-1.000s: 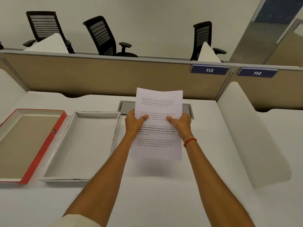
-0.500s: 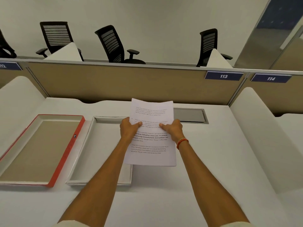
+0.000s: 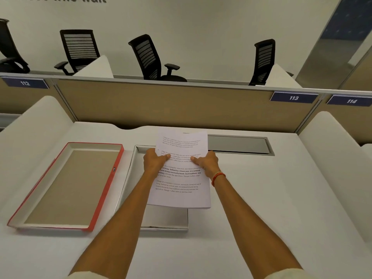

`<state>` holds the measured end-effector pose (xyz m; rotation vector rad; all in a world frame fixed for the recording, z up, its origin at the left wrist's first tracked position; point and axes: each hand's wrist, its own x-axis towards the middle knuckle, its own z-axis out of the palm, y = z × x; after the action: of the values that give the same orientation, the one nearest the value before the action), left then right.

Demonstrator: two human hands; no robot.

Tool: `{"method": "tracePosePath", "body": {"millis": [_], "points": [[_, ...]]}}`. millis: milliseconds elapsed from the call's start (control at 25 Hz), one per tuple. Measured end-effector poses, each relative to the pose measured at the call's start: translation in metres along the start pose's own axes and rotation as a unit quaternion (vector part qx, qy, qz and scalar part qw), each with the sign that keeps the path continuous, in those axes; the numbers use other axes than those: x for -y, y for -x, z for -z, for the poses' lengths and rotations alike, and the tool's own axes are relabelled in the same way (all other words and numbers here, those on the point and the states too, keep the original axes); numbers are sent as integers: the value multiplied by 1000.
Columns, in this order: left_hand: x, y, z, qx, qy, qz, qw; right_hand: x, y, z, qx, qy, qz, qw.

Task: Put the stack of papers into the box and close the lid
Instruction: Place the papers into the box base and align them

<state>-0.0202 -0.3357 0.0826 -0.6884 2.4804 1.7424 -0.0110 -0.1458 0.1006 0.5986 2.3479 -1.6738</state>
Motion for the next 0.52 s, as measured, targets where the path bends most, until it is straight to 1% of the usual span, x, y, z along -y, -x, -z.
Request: {"method": "tracePosePath", "body": {"millis": [280,520], "points": [[15,-15,32,11,-45,-8,999,6,9,-41,4,-3,-44,999],[36,-26,46,9,-10,26,1000,4,11,-65,-7,11,-51,999]]}}
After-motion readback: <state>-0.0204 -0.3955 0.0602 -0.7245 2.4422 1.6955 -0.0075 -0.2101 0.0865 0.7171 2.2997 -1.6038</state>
